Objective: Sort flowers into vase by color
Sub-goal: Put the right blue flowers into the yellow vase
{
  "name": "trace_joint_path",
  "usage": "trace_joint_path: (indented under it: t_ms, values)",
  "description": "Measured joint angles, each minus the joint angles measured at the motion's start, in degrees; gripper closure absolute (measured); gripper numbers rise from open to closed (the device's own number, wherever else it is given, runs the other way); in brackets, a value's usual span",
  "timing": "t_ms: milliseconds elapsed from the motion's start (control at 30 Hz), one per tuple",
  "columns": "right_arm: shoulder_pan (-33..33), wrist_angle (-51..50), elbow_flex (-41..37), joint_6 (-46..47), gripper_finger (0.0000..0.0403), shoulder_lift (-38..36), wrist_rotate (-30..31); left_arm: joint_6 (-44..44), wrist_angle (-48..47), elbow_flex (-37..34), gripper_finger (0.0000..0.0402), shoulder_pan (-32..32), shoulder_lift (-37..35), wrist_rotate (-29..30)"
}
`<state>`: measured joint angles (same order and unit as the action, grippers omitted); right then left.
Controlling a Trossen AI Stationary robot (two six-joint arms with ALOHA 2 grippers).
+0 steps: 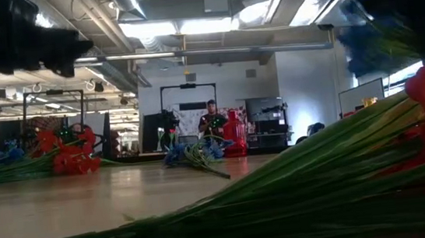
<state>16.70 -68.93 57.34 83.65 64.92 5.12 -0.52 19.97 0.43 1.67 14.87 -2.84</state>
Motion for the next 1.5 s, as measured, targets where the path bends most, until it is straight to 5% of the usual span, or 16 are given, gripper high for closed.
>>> trace_joint_path:
  t_ms: [333,533,700,867,1167,1500]
  values:
    - [-25.46,1.40,10.24,-30.40,0.0395,-5.93,34.93,15.81,23.11,0.00,0.0221,0.00,0.00,0.16]
    - [-42.25,12.37,10.27,-49.79,0.0396,-6.62,49.72,28.13,27.42,0.15,0.0221,0.02,0.00,9.22]
    - [-52.08,26.02,8.16,-61.73,0.0397,-6.66,50.33,31.46,22.69,4.27,0.0221,0.02,2.95,10.68]
    - [-57.26,28.18,5.44,-63.15,0.0398,-6.71,49.65,28.26,11.95,13.22,0.0221,0.02,10.52,10.94]
    - [-57.65,42.20,-3.96,-65.93,0.0396,-6.66,50.80,20.11,9.35,22.99,0.0221,0.02,24.21,14.36]
    - [-57.86,41.06,-5.51,-64.36,0.0386,-6.66,51.77,12.00,-1.44,34.20,0.0221,0.00,27.17,18.52]
